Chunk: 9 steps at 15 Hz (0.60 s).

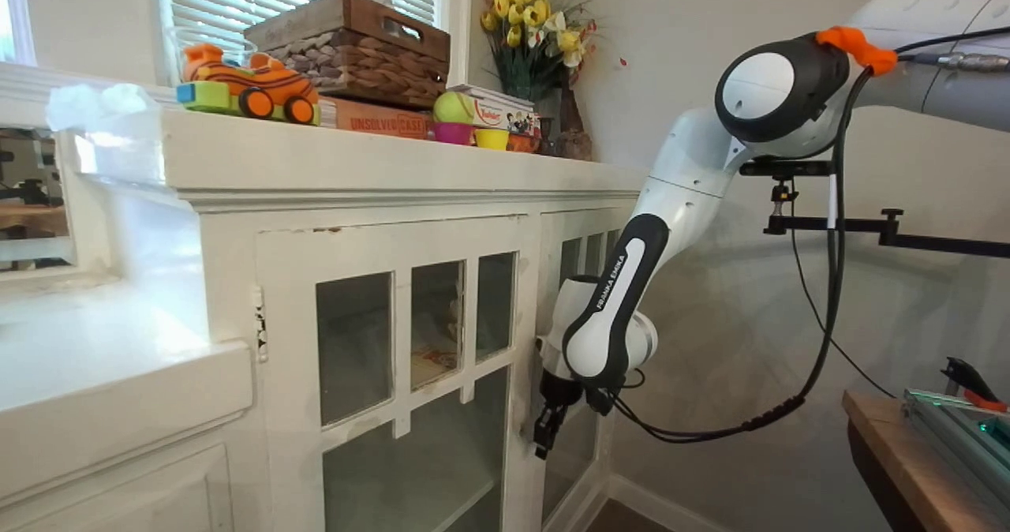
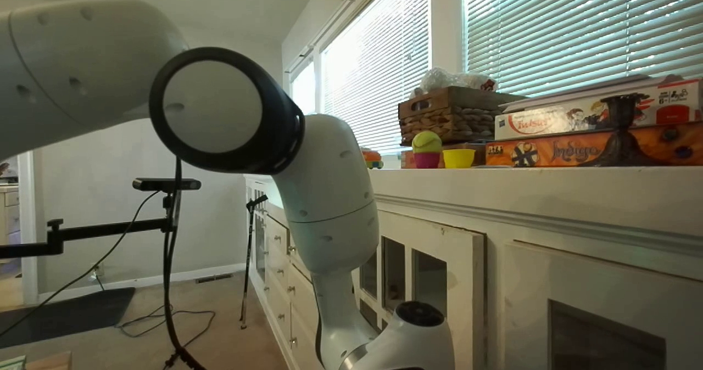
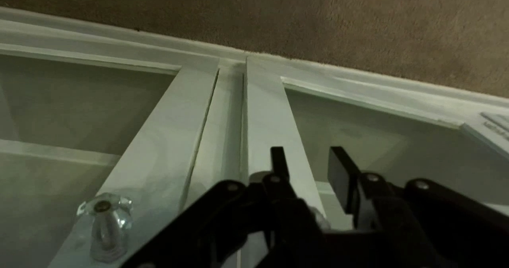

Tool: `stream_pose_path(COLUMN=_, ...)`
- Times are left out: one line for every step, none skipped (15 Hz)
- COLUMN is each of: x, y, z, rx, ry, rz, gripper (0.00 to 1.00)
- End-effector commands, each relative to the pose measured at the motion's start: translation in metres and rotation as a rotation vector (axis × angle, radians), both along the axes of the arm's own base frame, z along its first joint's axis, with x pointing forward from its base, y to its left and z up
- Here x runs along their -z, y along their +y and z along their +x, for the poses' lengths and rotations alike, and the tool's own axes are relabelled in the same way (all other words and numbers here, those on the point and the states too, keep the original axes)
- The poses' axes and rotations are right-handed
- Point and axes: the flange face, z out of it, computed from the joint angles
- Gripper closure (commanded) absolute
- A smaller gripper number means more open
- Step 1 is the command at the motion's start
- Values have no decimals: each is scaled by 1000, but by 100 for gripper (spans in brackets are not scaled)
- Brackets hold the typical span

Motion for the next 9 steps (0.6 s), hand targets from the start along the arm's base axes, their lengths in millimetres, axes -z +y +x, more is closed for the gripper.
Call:
stream_pose_path(x=-7, y=11, z=-26, rx=-124, ry=104, rz=-8, gripper=91)
stream_pose_path(x=-6, y=13, z=-31, rx=-146, ry=121, rz=-12, gripper=91)
stream_pose_path(x=-6, y=14, z=-34, rx=-163, ry=134, rz=-18, gripper=91)
stream_pose_path(x=-6, y=16, z=-37, rx=-176, ry=144, rz=-22, gripper=91)
stream_pose_path(x=-7, y=17, z=-40, rx=-188, ry=151, rz=-28, gripper=91)
stream_pose_path(x=-7, y=18, z=-42, rx=-198, ry=157, rz=-34, gripper=91)
stream_pose_path(x=-8, y=19, z=-44, rx=-205, ry=161, rz=-42, gripper=91)
stream_pose_path(x=-9, y=20, z=-45, rx=-208, ry=164, rz=-48, gripper=41)
stream_pose_path(x=-9, y=22, z=-45, rx=-207, ry=160, rz=-52, gripper=38)
